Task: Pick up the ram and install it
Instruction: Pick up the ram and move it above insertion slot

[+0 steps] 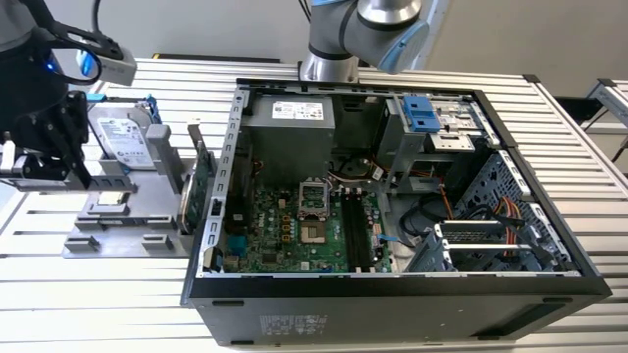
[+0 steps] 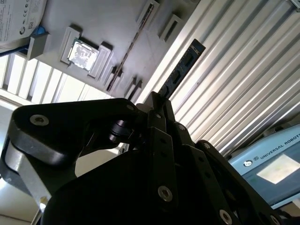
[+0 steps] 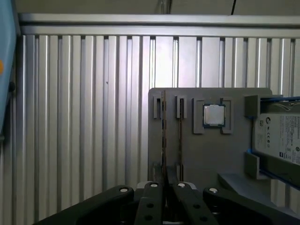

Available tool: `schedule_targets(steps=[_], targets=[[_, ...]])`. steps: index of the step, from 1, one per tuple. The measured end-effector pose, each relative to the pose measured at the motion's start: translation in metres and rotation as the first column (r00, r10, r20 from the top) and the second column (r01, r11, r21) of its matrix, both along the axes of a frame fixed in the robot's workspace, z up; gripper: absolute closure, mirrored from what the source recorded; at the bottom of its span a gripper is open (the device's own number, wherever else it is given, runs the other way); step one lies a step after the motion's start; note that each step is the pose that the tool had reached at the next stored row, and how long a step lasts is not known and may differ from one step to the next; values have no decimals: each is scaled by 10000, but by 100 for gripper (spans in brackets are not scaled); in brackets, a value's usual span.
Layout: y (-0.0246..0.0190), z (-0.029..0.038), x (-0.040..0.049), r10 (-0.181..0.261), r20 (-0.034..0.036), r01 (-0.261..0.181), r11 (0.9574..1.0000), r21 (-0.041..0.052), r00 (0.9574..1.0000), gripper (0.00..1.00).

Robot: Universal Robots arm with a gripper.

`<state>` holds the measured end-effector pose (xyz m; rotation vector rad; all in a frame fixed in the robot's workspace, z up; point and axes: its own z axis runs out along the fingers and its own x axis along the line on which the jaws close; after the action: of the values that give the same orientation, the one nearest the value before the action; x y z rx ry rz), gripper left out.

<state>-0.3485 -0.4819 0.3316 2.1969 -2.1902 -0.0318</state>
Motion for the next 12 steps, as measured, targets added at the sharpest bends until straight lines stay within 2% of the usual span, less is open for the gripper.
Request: schedule_targets(steps=[12], targets=[[0, 105, 0, -1, 0, 1, 10000, -1, 10000, 100]])
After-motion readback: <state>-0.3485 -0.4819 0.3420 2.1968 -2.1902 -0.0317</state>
